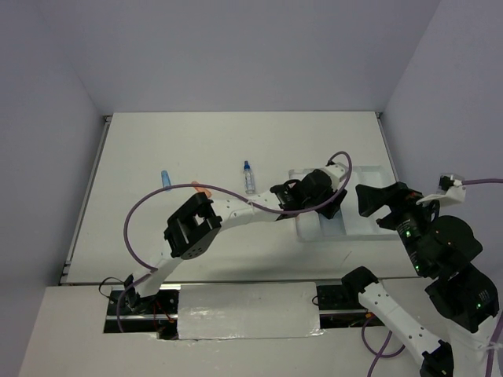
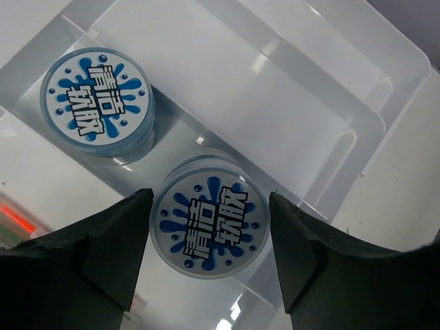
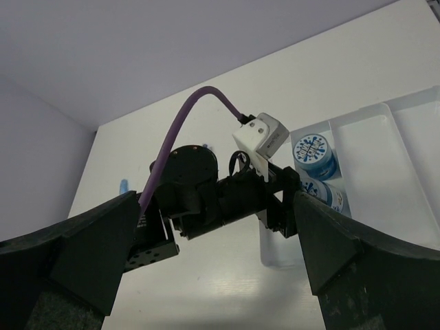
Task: Sort the stationery into containers
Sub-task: Place the stationery in the storage box, then pick up the stationery from the center of the board.
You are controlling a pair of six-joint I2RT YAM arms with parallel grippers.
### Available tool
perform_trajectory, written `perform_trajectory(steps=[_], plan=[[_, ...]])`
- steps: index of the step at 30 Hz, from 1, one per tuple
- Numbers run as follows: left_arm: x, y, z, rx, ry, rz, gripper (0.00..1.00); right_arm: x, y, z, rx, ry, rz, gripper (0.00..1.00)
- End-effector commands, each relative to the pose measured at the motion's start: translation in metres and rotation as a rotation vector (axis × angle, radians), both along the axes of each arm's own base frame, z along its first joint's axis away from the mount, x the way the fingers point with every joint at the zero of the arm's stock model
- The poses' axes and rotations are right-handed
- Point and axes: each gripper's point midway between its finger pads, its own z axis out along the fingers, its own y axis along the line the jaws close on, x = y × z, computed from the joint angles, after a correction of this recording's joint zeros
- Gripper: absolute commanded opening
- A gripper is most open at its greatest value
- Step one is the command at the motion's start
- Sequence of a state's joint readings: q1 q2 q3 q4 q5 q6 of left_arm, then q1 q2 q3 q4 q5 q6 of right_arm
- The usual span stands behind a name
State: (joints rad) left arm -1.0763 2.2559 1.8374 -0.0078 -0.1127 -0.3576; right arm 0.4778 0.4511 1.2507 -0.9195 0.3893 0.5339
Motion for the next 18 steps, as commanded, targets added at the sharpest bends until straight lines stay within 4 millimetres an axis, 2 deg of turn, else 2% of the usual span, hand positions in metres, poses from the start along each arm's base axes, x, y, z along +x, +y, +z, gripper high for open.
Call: perform_trajectory(steps=[1, 2, 7, 10, 11, 12, 13, 14, 15, 16, 17, 18], plan=[[0.007, -0.012, 0.057, -0.105, -0.094, 0.003, 0.81, 0.005, 0.007, 0.002, -0.011, -0.009, 0.027, 1.00], [0.005, -0.013, 0.061, -0.119, -0.088, -0.007, 0.99, 0.006, 0.008, 0.001, -0.014, -0.003, 0.031, 1.00], [0.000, -0.017, 0.077, -0.161, -0.071, -0.023, 0.99, 0.007, 0.014, 0.002, -0.016, 0.002, 0.059, 1.00], [-0.005, -0.011, 0.103, -0.204, -0.082, -0.023, 0.99, 0.008, 0.014, 0.003, -0.019, -0.001, 0.060, 1.00], [-0.007, -0.006, 0.120, -0.225, -0.092, -0.017, 0.99, 0.009, 0.016, 0.004, -0.020, -0.002, 0.064, 1.00], [-0.007, -0.002, 0.128, -0.232, -0.094, -0.009, 0.99, 0.010, 0.016, 0.005, -0.022, -0.005, 0.066, 1.00], [-0.004, 0.008, 0.148, -0.252, -0.108, 0.039, 0.99, 0.011, 0.018, 0.008, -0.022, -0.017, 0.078, 1.00], [-0.001, 0.020, 0.149, -0.221, -0.094, 0.083, 0.99, 0.013, 0.021, 0.010, -0.023, -0.021, 0.084, 1.00], [0.015, 0.038, 0.154, -0.200, -0.106, 0.179, 0.99, 0.015, 0.022, 0.012, -0.031, -0.026, 0.090, 1.00], [0.021, 0.055, 0.169, -0.222, -0.084, 0.249, 0.99, 0.018, 0.025, 0.016, -0.031, -0.039, 0.096, 1.00], [0.029, 0.073, 0.173, -0.213, -0.064, 0.313, 0.99, 0.022, 0.028, 0.019, -0.031, -0.042, 0.105, 1.00], [0.034, 0.097, 0.160, -0.149, -0.019, 0.378, 0.99, 0.025, 0.031, 0.022, -0.031, -0.048, 0.110, 1.00]])
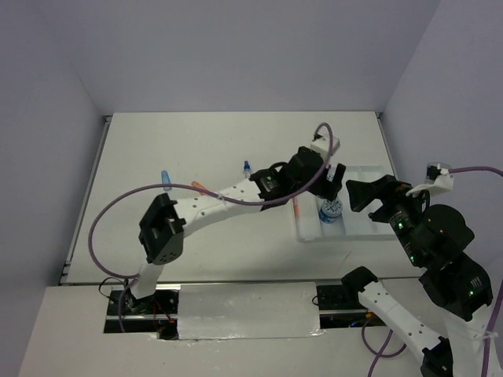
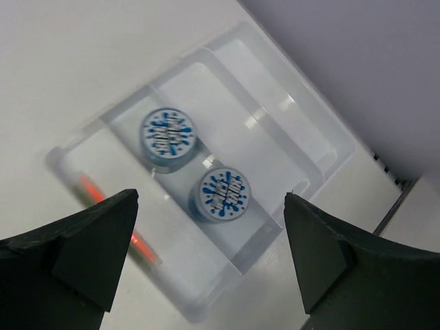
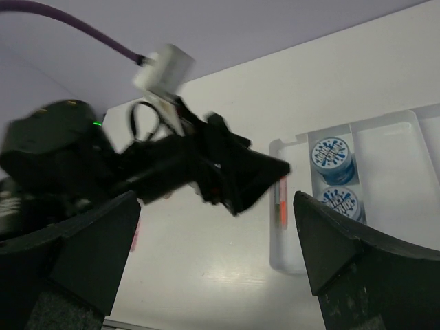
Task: Sort the stationery into containers
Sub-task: Pick up the stationery from the center of the board.
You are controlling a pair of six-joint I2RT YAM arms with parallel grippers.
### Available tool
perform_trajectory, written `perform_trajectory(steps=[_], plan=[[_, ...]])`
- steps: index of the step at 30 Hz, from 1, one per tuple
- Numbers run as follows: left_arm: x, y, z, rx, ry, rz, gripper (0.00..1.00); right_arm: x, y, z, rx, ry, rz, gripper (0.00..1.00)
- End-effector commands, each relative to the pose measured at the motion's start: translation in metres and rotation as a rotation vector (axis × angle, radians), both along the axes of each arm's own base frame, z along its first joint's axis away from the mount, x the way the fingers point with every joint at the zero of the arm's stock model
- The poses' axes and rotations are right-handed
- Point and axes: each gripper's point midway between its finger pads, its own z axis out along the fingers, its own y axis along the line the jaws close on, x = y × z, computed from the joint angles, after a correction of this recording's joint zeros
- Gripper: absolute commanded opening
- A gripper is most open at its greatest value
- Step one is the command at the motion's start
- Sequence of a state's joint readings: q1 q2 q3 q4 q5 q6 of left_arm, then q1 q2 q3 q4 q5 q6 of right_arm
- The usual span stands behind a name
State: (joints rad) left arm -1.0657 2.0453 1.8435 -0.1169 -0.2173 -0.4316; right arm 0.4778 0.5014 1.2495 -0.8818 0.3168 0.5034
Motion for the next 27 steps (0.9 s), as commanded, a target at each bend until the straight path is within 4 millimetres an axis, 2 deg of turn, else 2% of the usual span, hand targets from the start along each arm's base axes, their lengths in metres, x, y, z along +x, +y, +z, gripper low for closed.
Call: perform_trajectory(steps=[1, 2, 3, 4, 5, 6, 7, 9, 10, 12, 13, 14, 15, 16, 17, 19, 20, 22, 23, 24, 25, 26, 27], plan=[[0.048, 0.099, 0.067, -0.088, 0.064, 0.350, 0.99, 0.018, 0.014, 0.027, 0.011, -0.079, 0.036, 1.00], [0.054, 0.125, 0.051, -0.053, 0.103, 0.407, 0.99, 0.020, 0.018, 0.028, 0.022, -0.079, 0.043, 1.00], [0.073, 0.169, 0.042, -0.020, 0.140, 0.508, 0.99, 0.027, 0.025, 0.026, 0.030, -0.066, 0.060, 1.00], [0.073, 0.200, 0.057, -0.064, 0.161, 0.565, 0.99, 0.032, 0.033, 0.032, 0.049, -0.090, 0.081, 1.00], [0.073, 0.229, 0.040, -0.029, 0.201, 0.617, 0.99, 0.039, 0.040, 0.030, 0.052, -0.087, 0.102, 1.00], [0.085, 0.273, 0.038, -0.025, 0.223, 0.712, 0.99, 0.047, 0.053, 0.019, 0.045, -0.060, 0.143, 1.00], [0.070, 0.307, 0.037, -0.004, 0.255, 0.762, 0.99, 0.067, 0.069, 0.011, 0.030, -0.033, 0.171, 1.00], [0.064, 0.358, 0.039, 0.001, 0.262, 0.852, 0.99, 0.088, 0.098, -0.012, -0.020, 0.040, 0.272, 0.99], [0.045, 0.380, 0.045, 0.002, 0.248, 0.862, 0.99, 0.114, 0.120, -0.043, -0.059, 0.142, 0.310, 0.99], [0.029, 0.404, 0.051, 0.001, 0.232, 0.868, 0.99, 0.136, 0.145, -0.060, -0.125, 0.200, 0.356, 0.98], [0.013, 0.414, 0.067, -0.028, 0.197, 0.867, 0.99, 0.143, 0.158, -0.074, -0.169, 0.242, 0.366, 0.98], [-0.001, 0.423, 0.060, 0.008, 0.214, 0.873, 0.99, 0.166, 0.173, -0.114, -0.240, 0.352, 0.359, 0.98], [-0.010, 0.431, 0.064, 0.021, 0.201, 0.887, 0.99, 0.181, 0.183, -0.111, -0.270, 0.354, 0.355, 0.98], [-0.023, 0.440, 0.071, 0.032, 0.179, 0.886, 0.99, 0.189, 0.189, -0.130, -0.317, 0.413, 0.344, 0.98], [-0.036, 0.448, 0.071, 0.072, 0.189, 0.888, 0.99, 0.211, 0.206, -0.156, -0.355, 0.479, 0.346, 0.97], [-0.054, 0.462, 0.080, 0.115, 0.152, 0.878, 0.99, 0.224, 0.217, -0.186, -0.410, 0.558, 0.346, 0.96], [-0.061, 0.467, 0.083, 0.131, 0.139, 0.873, 0.99, 0.240, 0.227, -0.208, -0.443, 0.594, 0.334, 0.95], [-0.076, 0.481, 0.086, 0.173, 0.098, 0.876, 0.99, 0.252, 0.233, -0.230, -0.489, 0.633, 0.316, 0.94], [-0.080, 0.485, 0.087, 0.180, 0.076, 0.874, 0.99, 0.261, 0.241, -0.227, -0.485, 0.625, 0.315, 0.94], [-0.081, 0.487, 0.089, 0.188, 0.046, 0.866, 0.99, 0.266, 0.244, -0.254, -0.509, 0.673, 0.314, 0.94], [-0.086, 0.491, 0.084, 0.190, 0.033, 0.866, 0.99, 0.268, 0.245, -0.264, -0.523, 0.699, 0.312, 0.93], [-0.087, 0.491, 0.081, 0.193, 0.030, 0.859, 0.99, 0.273, 0.252, -0.264, -0.517, 0.693, 0.320, 0.91], [-0.089, 0.491, 0.079, 0.191, 0.022, 0.854, 0.99, 0.274, 0.256, -0.284, -0.528, 0.726, 0.334, 0.90]])
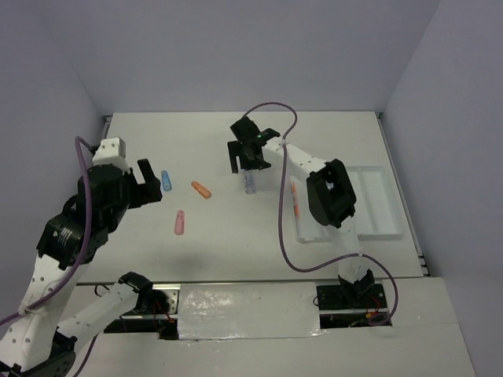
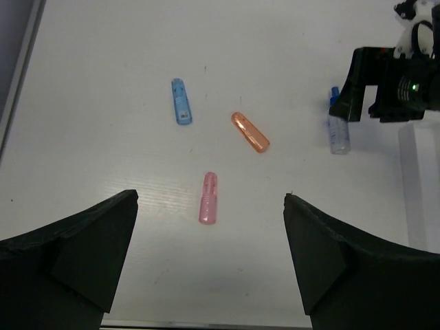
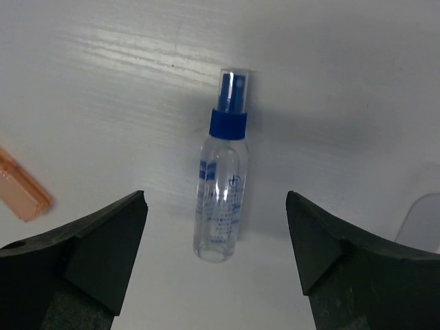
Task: Sort the stationery into containers
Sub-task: Pick up the stationery from the center of the board.
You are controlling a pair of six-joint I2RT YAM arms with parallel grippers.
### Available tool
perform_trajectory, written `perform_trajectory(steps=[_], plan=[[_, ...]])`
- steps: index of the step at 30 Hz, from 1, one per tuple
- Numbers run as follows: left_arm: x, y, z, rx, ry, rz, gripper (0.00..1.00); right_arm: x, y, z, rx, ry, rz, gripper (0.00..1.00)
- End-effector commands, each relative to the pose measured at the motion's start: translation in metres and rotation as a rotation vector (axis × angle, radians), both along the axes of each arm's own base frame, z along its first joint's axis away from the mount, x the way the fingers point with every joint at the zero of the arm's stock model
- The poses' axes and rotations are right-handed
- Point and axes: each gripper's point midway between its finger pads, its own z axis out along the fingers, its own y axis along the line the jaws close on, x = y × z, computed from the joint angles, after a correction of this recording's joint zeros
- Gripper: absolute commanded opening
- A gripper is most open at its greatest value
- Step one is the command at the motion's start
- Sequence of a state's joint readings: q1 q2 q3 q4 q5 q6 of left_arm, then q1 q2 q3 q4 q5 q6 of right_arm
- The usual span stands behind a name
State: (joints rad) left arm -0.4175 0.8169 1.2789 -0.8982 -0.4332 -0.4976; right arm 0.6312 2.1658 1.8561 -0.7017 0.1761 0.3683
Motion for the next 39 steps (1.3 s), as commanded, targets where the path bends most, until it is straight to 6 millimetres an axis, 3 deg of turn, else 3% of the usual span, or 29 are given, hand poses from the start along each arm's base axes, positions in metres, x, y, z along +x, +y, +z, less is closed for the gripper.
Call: perform_trajectory(steps=[1, 5, 10, 16, 20, 21, 23, 24, 25, 27, 28, 29, 31, 32, 33, 34, 35, 36, 37, 39], plan=[[-0.007, 0.009, -0.020, 0.094, 0.018, -0.027, 0.99, 0.009, 0.010, 0.009, -0.018, -0.014, 0.015, 0.88], [-0.007, 0.007, -0.040, 0.084, 0.024, -0.031, 0.99, 0.002, 0.018, -0.017, -0.041, 0.024, 0.046, 0.74], [-0.006, 0.007, -0.069, 0.089, 0.057, -0.021, 0.99, -0.009, 0.013, -0.040, -0.081, 0.059, 0.040, 0.66], [-0.001, 0.004, -0.075, 0.087, 0.070, -0.024, 0.99, -0.026, 0.007, -0.060, -0.102, 0.098, 0.046, 0.57], [0.000, 0.002, -0.080, 0.079, 0.075, -0.029, 0.99, -0.030, 0.012, -0.069, -0.076, 0.129, 0.067, 0.37], [0.000, 0.002, -0.079, 0.074, 0.068, -0.028, 0.99, -0.030, 0.014, -0.065, -0.069, 0.122, 0.069, 0.31], [0.000, 0.001, -0.079, 0.070, 0.063, -0.030, 0.99, -0.029, 0.022, -0.054, -0.008, 0.097, 0.089, 0.00], [-0.001, 0.001, -0.079, 0.065, 0.059, -0.029, 0.99, -0.030, 0.024, -0.045, 0.012, 0.081, 0.094, 0.00], [-0.001, 0.001, -0.079, 0.064, 0.057, -0.027, 0.99, -0.021, 0.035, -0.005, 0.098, -0.015, 0.117, 0.00], [-0.001, 0.002, -0.078, 0.062, 0.054, -0.025, 0.99, -0.024, 0.032, 0.023, 0.158, -0.078, 0.169, 0.00], [-0.002, 0.001, -0.078, 0.060, 0.052, -0.027, 0.99, -0.023, 0.027, 0.067, 0.212, -0.175, 0.186, 0.00], [-0.002, 0.001, -0.077, 0.056, 0.045, -0.032, 0.99, -0.020, 0.017, 0.089, 0.210, -0.229, 0.206, 0.00], [-0.003, 0.000, -0.075, 0.051, 0.034, -0.040, 0.99, -0.008, -0.027, 0.119, 0.183, -0.290, 0.151, 0.00], [-0.004, -0.001, -0.074, 0.043, 0.026, -0.048, 0.99, -0.006, -0.050, 0.145, 0.164, -0.337, 0.139, 0.00], [-0.005, -0.002, -0.071, 0.037, 0.013, -0.055, 0.99, -0.003, -0.070, 0.153, 0.143, -0.336, 0.113, 0.00], [-0.006, -0.002, -0.070, 0.033, 0.006, -0.056, 0.99, -0.003, -0.113, 0.146, 0.088, -0.269, 0.041, 0.00], [-0.007, -0.003, -0.068, 0.027, -0.005, -0.065, 0.99, 0.000, -0.134, 0.159, 0.060, -0.268, 0.009, 0.00], [-0.009, -0.002, -0.064, 0.017, -0.026, -0.068, 0.99, 0.001, -0.159, 0.158, 0.018, -0.244, -0.046, 0.00], [-0.010, -0.002, -0.063, 0.015, -0.035, -0.068, 0.99, -0.008, -0.199, 0.147, -0.071, -0.171, -0.121, 0.00], [-0.013, -0.001, -0.060, 0.005, -0.055, -0.071, 0.99, -0.019, -0.244, 0.135, -0.204, -0.111, -0.207, 0.00]])
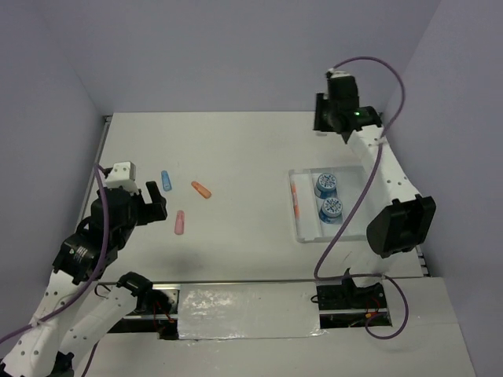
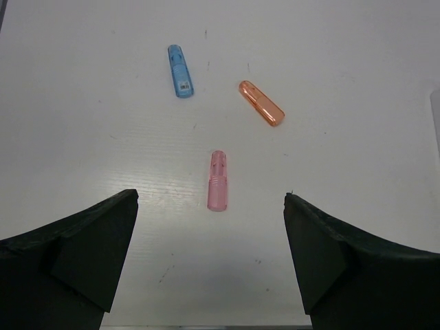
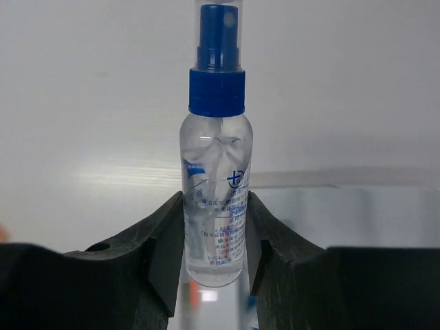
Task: Sort the stationery into containers
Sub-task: Place the stationery in the storage box.
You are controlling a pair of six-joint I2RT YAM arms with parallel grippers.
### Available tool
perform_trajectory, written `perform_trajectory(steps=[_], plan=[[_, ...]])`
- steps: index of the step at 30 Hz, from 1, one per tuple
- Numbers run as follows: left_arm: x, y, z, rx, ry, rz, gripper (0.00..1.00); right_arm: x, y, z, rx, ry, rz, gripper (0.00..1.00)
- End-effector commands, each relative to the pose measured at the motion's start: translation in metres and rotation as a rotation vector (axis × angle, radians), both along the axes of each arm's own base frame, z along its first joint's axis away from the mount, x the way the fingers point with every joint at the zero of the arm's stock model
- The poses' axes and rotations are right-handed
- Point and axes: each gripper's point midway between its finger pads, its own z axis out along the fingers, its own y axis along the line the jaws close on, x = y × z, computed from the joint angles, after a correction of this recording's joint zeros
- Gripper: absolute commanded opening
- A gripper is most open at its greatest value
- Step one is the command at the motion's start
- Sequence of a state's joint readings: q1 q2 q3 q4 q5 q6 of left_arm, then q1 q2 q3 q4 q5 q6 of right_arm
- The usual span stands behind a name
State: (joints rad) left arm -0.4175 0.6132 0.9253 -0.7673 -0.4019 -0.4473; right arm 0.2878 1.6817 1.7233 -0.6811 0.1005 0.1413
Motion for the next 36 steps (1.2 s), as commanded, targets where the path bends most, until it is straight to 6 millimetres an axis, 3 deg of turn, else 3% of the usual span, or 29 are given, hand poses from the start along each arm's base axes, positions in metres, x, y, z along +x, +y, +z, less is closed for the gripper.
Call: perform_trajectory(steps=[1, 4, 5, 6, 7, 9, 10, 11, 12, 16, 20, 31, 33, 36], plan=[[0.002, -0.004, 0.018, -0.040, -0.086, -0.021, 0.99, -0.049, -0.114, -0.053, -0.331, 0.278, -0.261, 0.00], [0.001, -0.002, 0.018, -0.039, -0.088, -0.010, 0.99, -0.058, -0.157, -0.044, -0.397, 0.238, -0.379, 0.00], [0.001, -0.003, 0.017, -0.041, -0.086, -0.008, 0.99, -0.066, -0.173, -0.054, -0.432, 0.260, -0.375, 0.00], [0.002, -0.003, 0.016, -0.036, -0.081, -0.007, 0.99, -0.062, -0.181, -0.039, -0.443, 0.182, -0.382, 0.00], [0.002, -0.002, 0.015, -0.031, -0.078, -0.001, 0.99, -0.072, -0.190, -0.054, -0.484, 0.211, -0.367, 0.00], [0.001, -0.004, 0.014, -0.022, -0.074, -0.002, 0.99, -0.076, -0.208, -0.052, -0.579, 0.177, -0.332, 0.00], [0.001, -0.005, 0.014, -0.019, -0.075, -0.002, 0.99, -0.087, -0.214, -0.072, -0.636, 0.234, -0.287, 0.00], [-0.001, -0.006, 0.013, -0.020, -0.077, -0.002, 0.99, -0.089, -0.218, -0.074, -0.651, 0.224, -0.292, 0.00], [-0.001, -0.004, 0.014, -0.021, -0.080, 0.005, 0.99, -0.099, -0.231, -0.088, -0.663, 0.264, -0.312, 0.00], [-0.002, -0.003, 0.014, -0.020, -0.087, 0.018, 0.99, -0.105, -0.243, -0.094, -0.655, 0.257, -0.339, 0.00], [-0.004, -0.008, 0.013, -0.017, -0.083, -0.005, 0.99, -0.107, -0.259, -0.117, -0.646, 0.323, -0.345, 0.00], [-0.008, -0.014, 0.016, -0.028, -0.098, -0.032, 0.99, -0.115, -0.268, -0.165, -0.595, 0.416, -0.358, 0.01], [-0.009, -0.013, 0.016, -0.030, -0.104, -0.033, 0.99, -0.118, -0.269, -0.167, -0.601, 0.426, -0.374, 0.24], [-0.009, -0.014, 0.016, -0.028, -0.104, -0.035, 0.99, -0.124, -0.272, -0.174, -0.598, 0.428, -0.400, 0.41]])
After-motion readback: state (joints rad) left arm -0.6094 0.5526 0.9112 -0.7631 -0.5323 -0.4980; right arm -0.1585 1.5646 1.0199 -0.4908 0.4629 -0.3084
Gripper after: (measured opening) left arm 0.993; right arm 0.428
